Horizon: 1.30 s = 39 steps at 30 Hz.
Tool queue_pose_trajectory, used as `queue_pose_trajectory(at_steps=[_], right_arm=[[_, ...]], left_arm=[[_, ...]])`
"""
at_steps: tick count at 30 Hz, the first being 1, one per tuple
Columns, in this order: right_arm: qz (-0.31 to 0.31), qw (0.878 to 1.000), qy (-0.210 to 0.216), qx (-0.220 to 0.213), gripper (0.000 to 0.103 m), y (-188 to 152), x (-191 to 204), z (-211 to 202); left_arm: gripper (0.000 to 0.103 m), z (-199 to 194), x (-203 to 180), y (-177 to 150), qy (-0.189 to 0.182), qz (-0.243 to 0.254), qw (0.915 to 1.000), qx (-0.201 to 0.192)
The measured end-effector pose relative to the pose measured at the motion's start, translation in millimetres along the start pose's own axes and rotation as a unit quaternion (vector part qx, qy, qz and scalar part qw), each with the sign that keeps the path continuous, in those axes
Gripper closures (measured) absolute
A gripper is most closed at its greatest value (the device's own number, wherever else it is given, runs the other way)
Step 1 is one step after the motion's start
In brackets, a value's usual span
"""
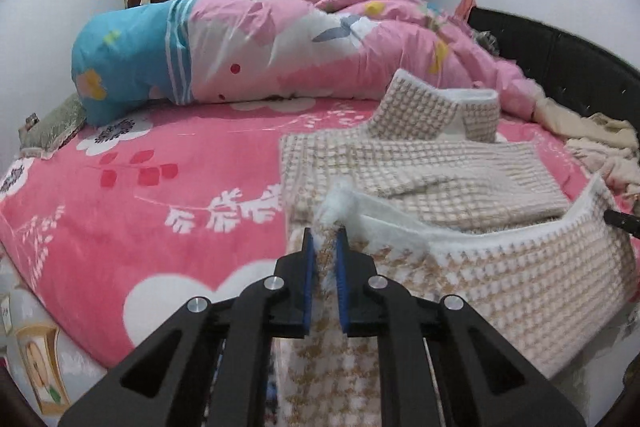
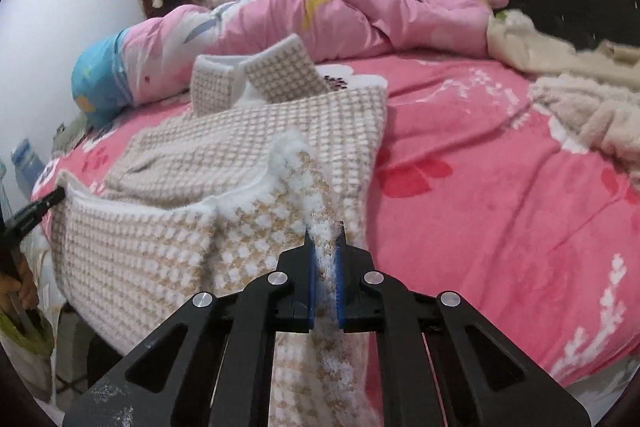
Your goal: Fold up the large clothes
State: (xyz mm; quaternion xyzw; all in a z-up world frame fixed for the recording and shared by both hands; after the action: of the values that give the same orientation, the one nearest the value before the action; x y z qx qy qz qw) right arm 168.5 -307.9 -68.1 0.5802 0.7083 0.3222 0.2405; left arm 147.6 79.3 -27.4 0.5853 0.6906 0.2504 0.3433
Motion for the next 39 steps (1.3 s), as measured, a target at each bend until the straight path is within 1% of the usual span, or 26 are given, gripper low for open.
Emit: queue_pose_trajectory(at_steps=[3, 5, 9, 11, 12, 13, 14, 15, 16, 17, 18, 19, 20, 21, 23, 25, 27, 30, 31, 32, 33, 34, 35, 36, 38, 39], right_arm=[[0.02, 1.0, 0.003, 0.016, 0.096, 0.6, -5.7, 32.2], [0.032, 0.999, 0.005, 0.018, 0.096, 0.0, -7.8, 32.6], [0.027, 1.0, -0.003, 0.005, 0.095, 4.3, -6.0, 28.9], [0.025, 0.999, -0.008, 0.028, 0.092, -3.3, -8.8, 47.0], [0.022, 0.999, -0.009, 0.047, 0.088, -10.3, -11.0, 60.8], [0.027, 0.998, -0.006, 0.052, 0.087, -13.6, -13.8, 66.0], [0.037, 0.998, 0.001, 0.05, 0.087, -14.4, -15.8, 63.6], [0.04, 0.998, 0.0, 0.05, 0.08, -13.5, -16.3, 57.3], [0.038, 0.998, -0.018, 0.053, 0.072, -12.6, -18.1, 48.9], [0.038, 0.997, -0.033, 0.056, 0.059, -13.4, -20.3, 42.8], [0.04, 0.997, -0.038, 0.057, 0.056, -14.4, -21.9, 38.5], [0.049, 0.996, -0.037, 0.059, 0.056, -16.5, -24.5, 29.6], [0.057, 0.996, -0.035, 0.056, 0.055, -17.8, -26.0, 22.5], [0.065, 0.996, -0.033, 0.05, 0.055, -18.3, -26.7, 14.9], [0.062, 0.997, -0.026, 0.029, 0.055, -13.4, -20.1, -0.8], [0.04, 0.999, -0.012, 0.013, 0.056, -2.6, -4.0, -5.4], [0.004, 1.0, 0.002, 0.005, 0.072, 11.8, 19.0, 2.0], [-0.018, 1.0, 0.009, 0.02, 0.084, 21.2, 34.5, 27.2], [-0.019, 0.999, -0.001, 0.04, 0.084, 18.2, 33.2, 43.2], [-0.019, 0.997, -0.032, 0.07, 0.085, 10.3, 25.8, 61.2], [-0.009, 0.994, -0.035, 0.102, 0.086, -4.3, 14.5, 81.9], [0.01, 0.994, -0.014, 0.105, 0.086, -12.4, 7.7, 90.0], [0.027, 0.995, 0.004, 0.095, 0.086, -15.9, 1.8, 90.3], [0.03, 0.995, 0.007, 0.095, 0.086, -12.5, 0.5, 83.9], [0.022, 0.995, -0.01, 0.1, 0.086, -4.5, 3.5, 72.4], [0.018, 0.995, -0.015, 0.099, 0.077, -1.2, 6.7, 64.6]], left_arm=[[0.093, 33.0, -1.0, -5.8, 0.014, 0.003, 0.9996, 0.025], [0.093, 37.3, -2.8, -6.0, 0.017, 0.005, 0.9996, 0.024], [0.093, 36.7, -2.2, -1.4, 0.012, 0.002, 0.9998, 0.012], [0.093, 50.1, -0.3, -6.6, 0.015, -0.003, 0.9995, 0.029], [0.09, 67.1, 1.8, -14.5, 0.019, -0.001, 0.9983, 0.054], [0.089, 80.5, 3.7, -22.1, 0.024, 0.003, 0.9968, 0.076], [0.089, 84.5, 4.7, -26.3, 0.023, 0.004, 0.9969, 0.075], [0.088, 82.2, 4.4, -26.8, 0.022, 0.005, 0.9976, 0.066], [0.088, 79.4, 2.8, -26.6, 0.019, 0.01, 0.9979, 0.061], [0.086, 78.5, 2.2, -26.2, 0.017, 0.013, 0.9979, 0.061], [0.084, 76.8, 2.9, -25.2, 0.01, 0.012, 0.9979, 0.063], [0.082, 75.2, 3.9, -24.0, 0.004, 0.009, 0.9979, 0.064], [0.075, 71.2, 5.7, -21.7, -0.003, 0.004, 0.998, 0.064], [0.064, 66.8, 6.6, -19.9, -0.008, 0.0, 0.9982, 0.059], [0.053, 45.7, 9.2, -12.5, -0.015, -0.007, 0.9996, 0.021], [0.053, 29.6, 5.6, -6.4, -0.042, -0.007, 0.9991, 0.0], [0.053, 18.5, -3.9, -5.3, -0.069, -0.002, 0.9976, -0.007], [0.053, 29.6, -21.7, -14.5, -0.073, 0.02, 0.9968, 0.025], [0.053, 38.3, -27.3, -19.7, -0.066, 0.031, 0.9965, 0.039], [0.053, 48.5, -30.3, -25.6, -0.058, 0.041, 0.996, 0.053], [0.053, 63.7, -30.1, -33.6, -0.043, 0.048, 0.9953, 0.072], [0.052, 76.5, -26.2, -38.9, -0.037, 0.044, 0.9946, 0.086], [0.051, 82.6, -21.8, -41.4, -0.045, 0.033, 0.9943, 0.091], [0.051, 82.5, -18.0, -39.9, -0.057, 0.019, 0.9942, 0.089], [0.051, 74.9, -17.5, -33.2, -0.06, 0.013, 0.9943, 0.087], [0.051, 71.7, -17.5, -31.0, -0.058, 0.013, 0.9947, 0.084]])
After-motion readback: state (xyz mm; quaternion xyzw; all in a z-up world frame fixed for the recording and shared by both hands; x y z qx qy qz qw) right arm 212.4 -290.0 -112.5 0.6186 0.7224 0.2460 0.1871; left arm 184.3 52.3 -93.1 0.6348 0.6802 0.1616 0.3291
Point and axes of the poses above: each gripper's, at about its wrist camera, not at the fingertips, and z roughly the way its jaws point, x to its left, y to its top, the point moved 4 cm from there along z, roughly the way its jaws point, and after that the axes turned 12 degrees about -z, right-handed, at the moved point
